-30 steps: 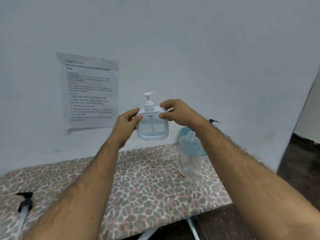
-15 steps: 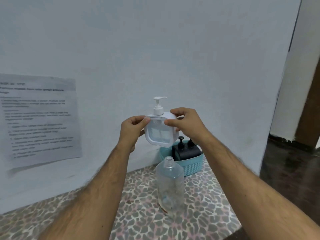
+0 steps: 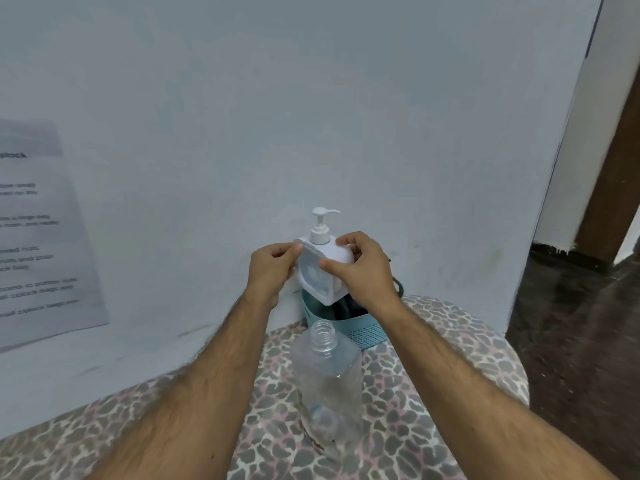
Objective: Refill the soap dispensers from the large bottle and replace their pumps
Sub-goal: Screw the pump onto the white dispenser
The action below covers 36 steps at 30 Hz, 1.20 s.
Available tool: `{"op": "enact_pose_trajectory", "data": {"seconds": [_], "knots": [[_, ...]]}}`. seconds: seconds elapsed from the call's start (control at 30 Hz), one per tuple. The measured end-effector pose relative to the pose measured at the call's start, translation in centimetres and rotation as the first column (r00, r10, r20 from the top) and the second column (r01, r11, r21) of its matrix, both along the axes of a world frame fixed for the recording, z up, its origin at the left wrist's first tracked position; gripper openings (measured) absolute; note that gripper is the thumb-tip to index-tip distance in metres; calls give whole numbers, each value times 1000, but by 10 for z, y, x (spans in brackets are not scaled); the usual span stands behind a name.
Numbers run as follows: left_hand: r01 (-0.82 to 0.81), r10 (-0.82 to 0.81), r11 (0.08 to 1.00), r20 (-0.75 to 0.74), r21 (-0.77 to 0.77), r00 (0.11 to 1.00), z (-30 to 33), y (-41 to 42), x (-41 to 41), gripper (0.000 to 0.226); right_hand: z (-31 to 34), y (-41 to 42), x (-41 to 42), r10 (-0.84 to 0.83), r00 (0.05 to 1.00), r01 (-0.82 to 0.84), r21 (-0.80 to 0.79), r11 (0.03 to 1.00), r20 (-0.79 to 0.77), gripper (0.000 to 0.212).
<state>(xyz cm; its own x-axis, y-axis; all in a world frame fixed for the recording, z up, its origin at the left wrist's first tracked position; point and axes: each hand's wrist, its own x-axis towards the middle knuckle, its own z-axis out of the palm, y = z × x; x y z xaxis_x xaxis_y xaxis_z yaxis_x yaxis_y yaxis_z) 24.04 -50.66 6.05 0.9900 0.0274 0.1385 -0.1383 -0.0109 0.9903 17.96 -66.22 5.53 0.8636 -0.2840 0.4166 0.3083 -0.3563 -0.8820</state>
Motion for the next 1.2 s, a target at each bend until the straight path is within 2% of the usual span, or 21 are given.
{"op": "enact_pose_trajectory", "data": {"seconds": [0.13, 0.23, 0.47, 0.6, 0.73, 0.9, 0.97, 1.1, 1.2], "knots": [[35, -36, 999, -14, -7, 999, -19, -1, 12, 21, -15, 4, 6, -25, 1000, 25, -27, 999, -7, 44], [40, -40, 999, -30, 8, 999, -27, -3, 18, 30, -26, 7, 9, -46, 999, 46, -29, 999, -23, 48], [150, -147, 987, -67, 54, 987, -44, -9, 22, 32, -46, 9, 11, -57, 996, 52, -63, 997, -73, 51], [171, -165, 978, -55, 121, 985, -50, -9, 21, 27, -54, 13, 13, -76, 993, 68, -89, 994, -90, 50], [169, -161, 959, -53, 228, 986, -57, -8, 23, 46, -62, 15, 15, -95, 987, 77, -142, 987, -127, 48], [150, -159, 882, -18, 447, 987, -56, -12, 22, 35, -64, 15, 11, -121, 978, 85, -205, 975, -173, 41], [139, -148, 878, -17, 458, 989, -57, -12, 20, 40, -63, 17, 9, -132, 975, 90, -223, 971, -180, 40], [150, -178, 865, 13, 479, 984, -60, -11, 18, 22, -63, 20, 8, -151, 971, 97, -266, 959, -188, 39], [134, -170, 851, 27, 508, 985, -59, -12, 17, 21, -63, 21, 8, -165, 967, 102, -298, 949, -195, 40]]}}
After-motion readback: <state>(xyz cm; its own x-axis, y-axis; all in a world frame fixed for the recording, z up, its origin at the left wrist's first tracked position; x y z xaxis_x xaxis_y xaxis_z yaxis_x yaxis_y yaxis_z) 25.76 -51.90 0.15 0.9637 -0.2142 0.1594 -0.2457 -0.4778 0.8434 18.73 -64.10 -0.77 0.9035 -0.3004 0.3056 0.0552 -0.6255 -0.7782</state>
